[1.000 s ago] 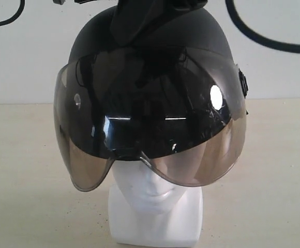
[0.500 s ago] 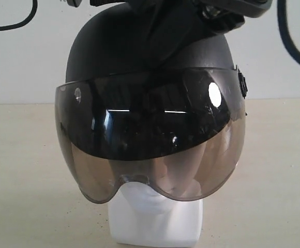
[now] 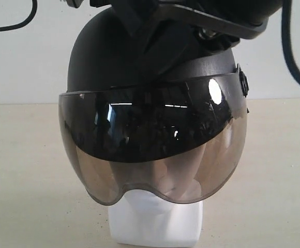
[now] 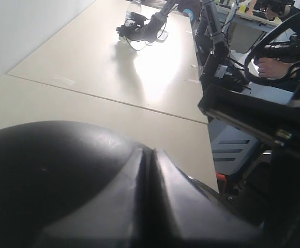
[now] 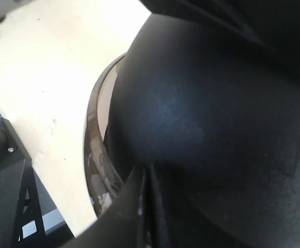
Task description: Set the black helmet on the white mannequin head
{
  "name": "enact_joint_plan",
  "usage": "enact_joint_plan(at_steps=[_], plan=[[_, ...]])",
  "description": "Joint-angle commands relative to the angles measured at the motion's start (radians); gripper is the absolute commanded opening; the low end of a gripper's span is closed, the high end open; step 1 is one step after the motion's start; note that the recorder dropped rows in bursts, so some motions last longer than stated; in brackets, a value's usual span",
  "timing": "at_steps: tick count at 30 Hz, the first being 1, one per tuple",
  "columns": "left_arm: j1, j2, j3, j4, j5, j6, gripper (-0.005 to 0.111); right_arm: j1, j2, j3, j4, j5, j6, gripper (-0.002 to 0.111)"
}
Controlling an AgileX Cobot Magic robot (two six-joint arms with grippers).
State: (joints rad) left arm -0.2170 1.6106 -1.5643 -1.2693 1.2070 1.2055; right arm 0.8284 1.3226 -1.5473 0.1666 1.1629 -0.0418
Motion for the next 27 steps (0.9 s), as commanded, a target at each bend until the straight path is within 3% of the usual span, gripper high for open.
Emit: enact_joint_plan(at_steps=[1,27], plan=[[-0.004,0.002,0.011,0.071,0.014,-0.001,0.004,0.001,0.015,0.023,-0.049,0.058,0.001,0.0],[-0.004,0.002,0.011,0.075,0.014,-0.013,0.004,0.001,0.013,0.137,-0.047,0.058,0.006,0.0]])
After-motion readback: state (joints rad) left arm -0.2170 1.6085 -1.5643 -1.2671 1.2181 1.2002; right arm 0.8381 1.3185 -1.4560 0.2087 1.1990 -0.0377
